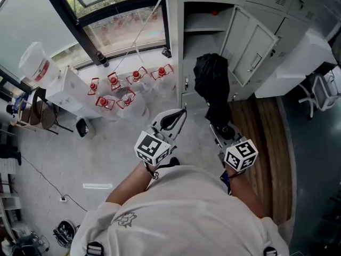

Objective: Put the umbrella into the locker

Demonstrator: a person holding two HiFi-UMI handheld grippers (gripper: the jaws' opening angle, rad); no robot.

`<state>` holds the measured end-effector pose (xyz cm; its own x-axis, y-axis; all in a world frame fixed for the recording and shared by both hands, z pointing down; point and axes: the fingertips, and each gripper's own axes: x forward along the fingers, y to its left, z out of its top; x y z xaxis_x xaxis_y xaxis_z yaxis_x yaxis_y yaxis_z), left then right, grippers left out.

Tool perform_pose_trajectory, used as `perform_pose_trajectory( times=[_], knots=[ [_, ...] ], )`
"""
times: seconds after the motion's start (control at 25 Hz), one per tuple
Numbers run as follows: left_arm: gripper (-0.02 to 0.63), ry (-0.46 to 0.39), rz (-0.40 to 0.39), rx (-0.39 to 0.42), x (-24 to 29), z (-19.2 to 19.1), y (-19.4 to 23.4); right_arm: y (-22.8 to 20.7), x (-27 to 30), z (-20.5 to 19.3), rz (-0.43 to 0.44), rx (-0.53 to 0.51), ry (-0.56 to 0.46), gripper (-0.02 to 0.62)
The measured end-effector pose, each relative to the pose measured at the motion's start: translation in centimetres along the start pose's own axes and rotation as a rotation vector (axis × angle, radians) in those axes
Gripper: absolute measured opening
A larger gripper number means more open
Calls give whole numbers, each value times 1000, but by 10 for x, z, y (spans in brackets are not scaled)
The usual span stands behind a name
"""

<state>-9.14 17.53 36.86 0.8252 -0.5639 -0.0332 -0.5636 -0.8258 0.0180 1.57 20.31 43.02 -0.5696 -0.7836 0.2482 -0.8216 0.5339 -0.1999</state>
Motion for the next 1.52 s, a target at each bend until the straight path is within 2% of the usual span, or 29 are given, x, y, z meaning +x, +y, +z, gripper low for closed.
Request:
perform_pose_trajectory(
  times=[0.2, 0.44, 0.84, 1.24, 1.52],
  knots=[
    [11, 1, -20, 9, 7, 5, 40, -2, 38, 14, -14, 17, -19, 110],
    [11, -1, -11, -16, 25, -4, 62, -20, 63, 16, -2, 15, -10, 110],
    [11, 7, 45, -34, 90, -7, 93, -92, 99, 34, 48, 21, 24, 110],
    [11, 6, 104, -16, 179, -11, 97, -180, 104, 46, 124, 5, 53, 110],
    [11, 16, 108, 1, 215, -14, 96, -217, 107, 39, 140, 26, 88, 110]
  ],
)
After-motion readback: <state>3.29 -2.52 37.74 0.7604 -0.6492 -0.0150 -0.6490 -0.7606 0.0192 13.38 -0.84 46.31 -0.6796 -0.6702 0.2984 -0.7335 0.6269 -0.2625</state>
